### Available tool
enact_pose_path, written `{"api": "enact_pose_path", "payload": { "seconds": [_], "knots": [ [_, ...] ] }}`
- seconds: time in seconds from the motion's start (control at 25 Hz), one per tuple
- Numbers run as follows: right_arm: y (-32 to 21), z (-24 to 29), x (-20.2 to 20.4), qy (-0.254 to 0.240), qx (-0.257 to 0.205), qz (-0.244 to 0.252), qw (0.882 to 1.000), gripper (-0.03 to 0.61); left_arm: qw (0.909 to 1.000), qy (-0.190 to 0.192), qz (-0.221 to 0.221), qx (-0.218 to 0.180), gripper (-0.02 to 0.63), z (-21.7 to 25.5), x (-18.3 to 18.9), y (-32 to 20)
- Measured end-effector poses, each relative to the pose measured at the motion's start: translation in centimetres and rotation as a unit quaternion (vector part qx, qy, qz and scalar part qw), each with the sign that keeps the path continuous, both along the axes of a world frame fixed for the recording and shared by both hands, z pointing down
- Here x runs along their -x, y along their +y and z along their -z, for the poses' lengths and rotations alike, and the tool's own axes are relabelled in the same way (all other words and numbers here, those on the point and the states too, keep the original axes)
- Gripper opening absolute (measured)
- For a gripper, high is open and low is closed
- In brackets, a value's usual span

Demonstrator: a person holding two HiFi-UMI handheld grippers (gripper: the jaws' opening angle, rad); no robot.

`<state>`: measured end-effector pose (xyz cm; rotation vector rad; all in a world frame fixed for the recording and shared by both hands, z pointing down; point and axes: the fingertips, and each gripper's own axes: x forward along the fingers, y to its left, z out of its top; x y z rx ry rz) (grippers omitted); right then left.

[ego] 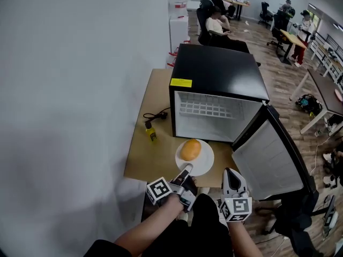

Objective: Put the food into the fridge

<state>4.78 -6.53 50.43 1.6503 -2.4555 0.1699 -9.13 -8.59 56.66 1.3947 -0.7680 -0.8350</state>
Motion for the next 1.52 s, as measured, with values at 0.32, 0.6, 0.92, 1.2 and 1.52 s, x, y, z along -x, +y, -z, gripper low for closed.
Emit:
{"api": "enact_pose_path", "payload": {
  "seconds": [0.32, 0.6, 0.92, 1.2, 1.52],
  "knots": [
    [-4.6, 0.7, -0.8, -0.013, -0.013, 0.003, 1.000, 0.058, 1.0000, 0.005, 0.004, -0.002, 0.026, 0.5, -0.9, -5.2],
    [-9.1, 1.5, -2.0, -0.016, -0.020, 0.004, 1.000, 0.058, 0.9999, -0.007, 0.001, -0.014, 0.026, 1.8, -2.4, -10.9],
    [-13.3, 1.0, -2.2, -0.013, -0.016, 0.016, 1.000, 0.058, 0.9996, -0.019, 0.004, -0.018, 0.026, 1.1, -3.5, -17.5],
    [-15.9, 0.0, -2.8, -0.013, -0.005, 0.020, 1.000, 0.058, 0.9996, -0.025, 0.001, -0.015, 0.026, -0.3, -4.7, -22.3],
    [-17.2, -0.9, -3.0, -0.031, 0.014, 0.019, 0.999, 0.058, 0.9991, -0.009, 0.034, -0.025, 0.026, -0.7, -4.5, -26.7]
  ]
}}
